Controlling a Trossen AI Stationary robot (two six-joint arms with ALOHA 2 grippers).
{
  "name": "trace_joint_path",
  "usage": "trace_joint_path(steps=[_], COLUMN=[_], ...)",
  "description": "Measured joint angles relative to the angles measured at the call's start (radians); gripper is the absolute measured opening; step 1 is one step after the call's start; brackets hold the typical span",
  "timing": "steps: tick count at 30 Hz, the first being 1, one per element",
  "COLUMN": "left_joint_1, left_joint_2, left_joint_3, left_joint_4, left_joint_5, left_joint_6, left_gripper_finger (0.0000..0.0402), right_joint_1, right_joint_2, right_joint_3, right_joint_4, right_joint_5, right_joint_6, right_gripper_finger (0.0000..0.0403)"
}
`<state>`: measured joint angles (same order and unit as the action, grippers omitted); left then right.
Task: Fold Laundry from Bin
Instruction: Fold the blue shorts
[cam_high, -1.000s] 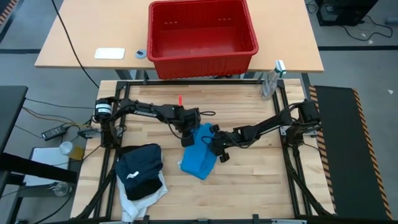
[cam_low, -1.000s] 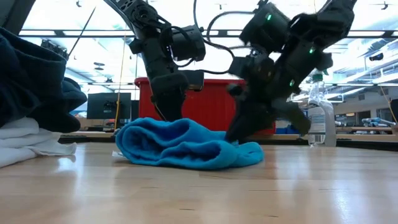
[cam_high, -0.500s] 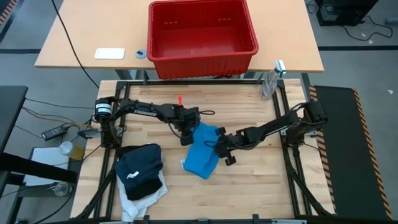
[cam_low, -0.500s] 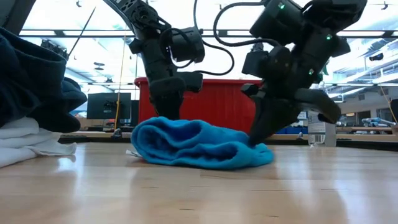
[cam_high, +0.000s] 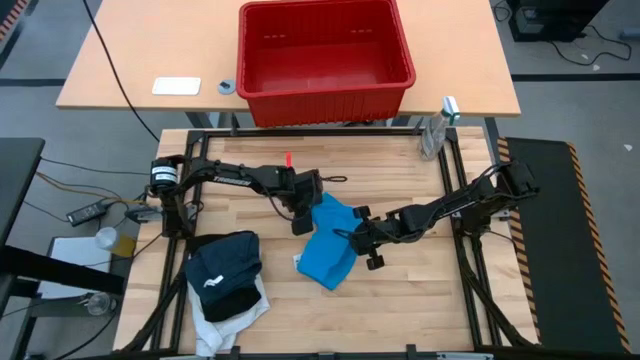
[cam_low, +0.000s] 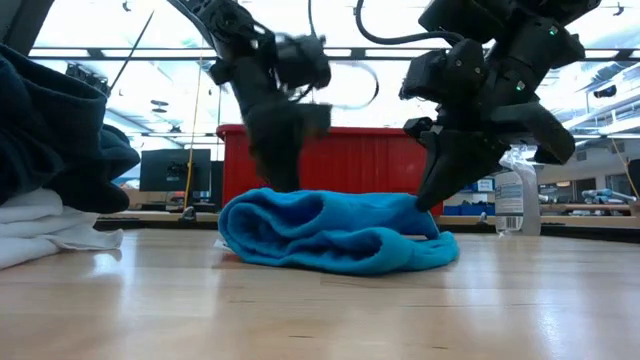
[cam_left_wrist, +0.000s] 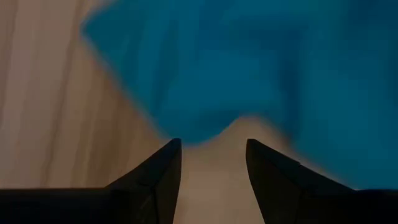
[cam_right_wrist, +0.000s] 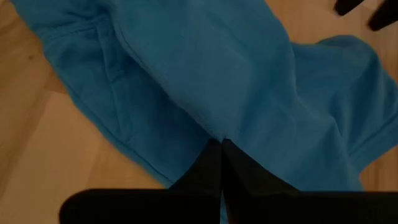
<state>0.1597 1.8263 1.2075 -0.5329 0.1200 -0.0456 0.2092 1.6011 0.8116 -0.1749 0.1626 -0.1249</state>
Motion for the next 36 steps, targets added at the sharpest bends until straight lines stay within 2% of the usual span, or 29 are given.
trace_joint_path(steps=[5,11,14,20,26,36], left_joint_1=[-0.028,-0.053,-0.045,-0.037,-0.044,-0.046], left_joint_2=[0.004,0.107,0.160,0.173,0.174,0.173], left_joint_3=[0.005,-0.003,-0.004,0.003,0.002,0.000], left_joint_4=[0.129,0.326,0.338,0.302,0.293,0.287], left_joint_5=[0.031,-0.053,-0.062,-0.074,-0.063,-0.055], left_joint_6=[0.064,0.111,0.093,0.086,0.118,0.117], left_gripper_finger=[0.0180,0.0180,0.0180,0.0180,0.0180,0.0180], right_joint_1=[0.000,0.000,0.000,0.004,0.018,0.019], right_joint_2=[0.000,0.000,0.000,-0.005,-0.046,0.026], right_joint_3=[0.000,0.000,0.000,0.000,0.000,0.000], right_joint_4=[-0.002,0.003,0.001,-0.034,-0.153,-0.142], right_joint_5=[-0.003,-0.002,-0.003,-0.026,-0.003,-0.093], right_joint_6=[0.012,0.048,0.055,0.072,0.082,0.107], right_gripper_finger=[0.0007,0.0007,0.0007,0.0007,0.0007,0.0026])
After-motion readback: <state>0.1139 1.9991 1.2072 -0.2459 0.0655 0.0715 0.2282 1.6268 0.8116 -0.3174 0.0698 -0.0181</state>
